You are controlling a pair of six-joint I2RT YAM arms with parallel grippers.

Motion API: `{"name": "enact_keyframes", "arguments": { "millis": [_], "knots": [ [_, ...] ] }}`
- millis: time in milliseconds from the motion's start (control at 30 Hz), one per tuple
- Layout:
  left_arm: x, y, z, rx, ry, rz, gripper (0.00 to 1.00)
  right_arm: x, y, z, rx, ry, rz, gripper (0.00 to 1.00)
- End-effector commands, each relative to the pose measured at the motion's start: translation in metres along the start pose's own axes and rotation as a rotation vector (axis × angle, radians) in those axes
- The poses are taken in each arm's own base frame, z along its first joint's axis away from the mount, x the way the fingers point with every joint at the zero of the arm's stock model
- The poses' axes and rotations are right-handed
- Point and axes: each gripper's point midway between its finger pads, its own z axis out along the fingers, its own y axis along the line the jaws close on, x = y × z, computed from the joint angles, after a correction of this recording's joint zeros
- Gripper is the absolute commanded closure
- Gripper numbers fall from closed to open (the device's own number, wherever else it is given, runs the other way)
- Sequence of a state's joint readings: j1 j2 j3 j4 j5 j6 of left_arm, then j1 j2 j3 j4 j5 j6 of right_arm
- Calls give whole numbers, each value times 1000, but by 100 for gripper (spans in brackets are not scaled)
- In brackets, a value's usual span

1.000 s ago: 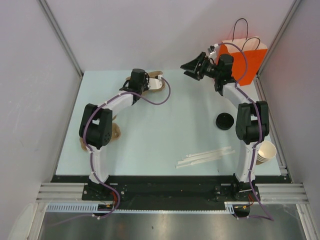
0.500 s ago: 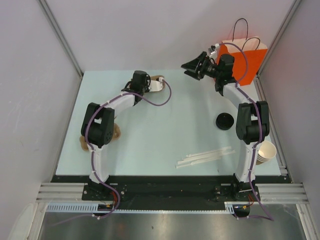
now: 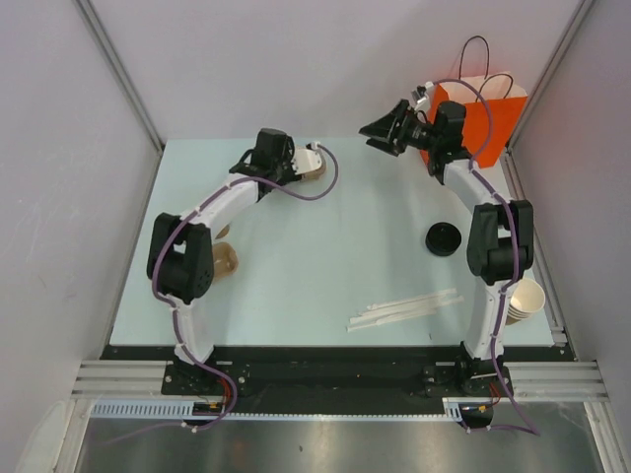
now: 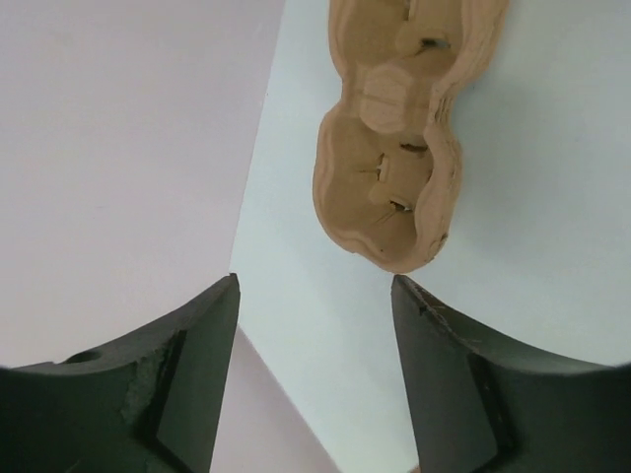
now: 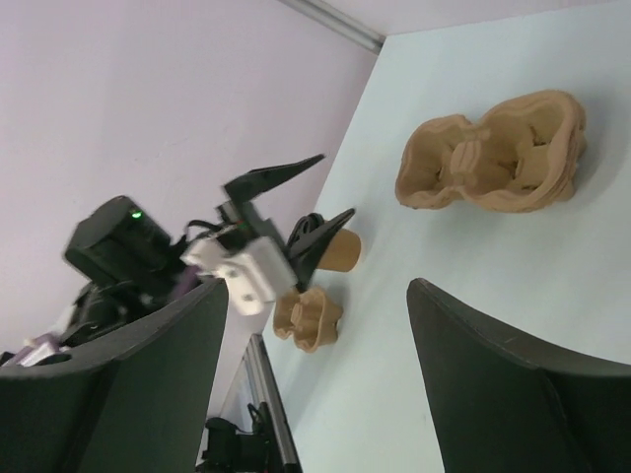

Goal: Pack the takeout coffee

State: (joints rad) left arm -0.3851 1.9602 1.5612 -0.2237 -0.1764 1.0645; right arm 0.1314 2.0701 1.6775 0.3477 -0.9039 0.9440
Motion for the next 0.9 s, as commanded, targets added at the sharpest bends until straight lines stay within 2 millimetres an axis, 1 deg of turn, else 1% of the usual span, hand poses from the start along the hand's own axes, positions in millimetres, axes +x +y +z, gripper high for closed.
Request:
{"name": "enact_keyframes", "arguments": {
  "millis": [0,33,67,100,133,167,200,233,267,300,333,367,400,433,467,500,533,567,633,667,700,767,800,867],
  "knots": [
    [-41,50,-72,-18,-166,-196,29,-39,62,-30,-18,-32,-257,20],
    [-42,43,-81,29,-172,-221,28,-43,69,-37,6,-31,-265,21],
    [-48,49,-97,36,-205,-253,27,-56,66,-49,33,-50,-335,20],
    [-58,47,-108,70,-252,-306,24,-66,67,-57,61,-73,-362,20],
    [-60,42,-119,104,-263,-332,23,-74,71,-67,98,-80,-365,20],
    [-63,42,-128,116,-280,-355,21,-83,75,-75,121,-96,-432,19],
    [-71,45,-145,130,-326,-405,19,-110,64,-102,199,-165,-447,19],
    [-73,41,-153,156,-333,-428,18,-121,62,-117,243,-189,-455,18],
    [-76,38,-159,177,-347,-471,16,-135,71,-129,262,-224,-496,18],
    [-79,40,-171,185,-368,-490,15,-156,64,-154,333,-280,-543,17],
    [-82,33,-176,224,-384,-506,14,-162,61,-164,371,-298,-551,17],
    [-83,31,-180,241,-389,-540,14,-174,63,-177,411,-339,-581,16],
    [-84,31,-186,249,-397,-553,13,-184,56,-193,459,-359,-607,15],
    [-87,29,-189,266,-411,-561,13,-188,53,-199,486,-371,-616,13],
    [-87,28,-191,272,-412,-569,13,-197,51,-207,528,-399,-632,12],
    [-88,28,-193,274,-413,-575,12,-202,44,-216,561,-406,-645,11],
    [-87,28,-193,276,-410,-581,12,-206,42,-220,580,-415,-652,9],
    [-88,29,-194,276,-412,-582,12,-210,33,-225,609,-425,-650,9],
    [-87,29,-193,283,-411,-595,12,-218,21,-232,654,-439,-667,7],
    [-87,30,-194,283,-410,-599,12,-220,18,-232,658,-439,-675,7],
    [-87,30,-192,283,-409,-603,12,-221,8,-232,670,-430,-681,7],
    [-85,29,-189,285,-396,-610,12,-225,1,-232,677,-435,-692,7],
    [-82,29,-188,282,-387,-614,12,-226,-7,-231,678,-430,-689,8],
    [-81,25,-184,296,-373,-625,12,-228,-12,-228,674,-430,-692,10]
  ]
}}
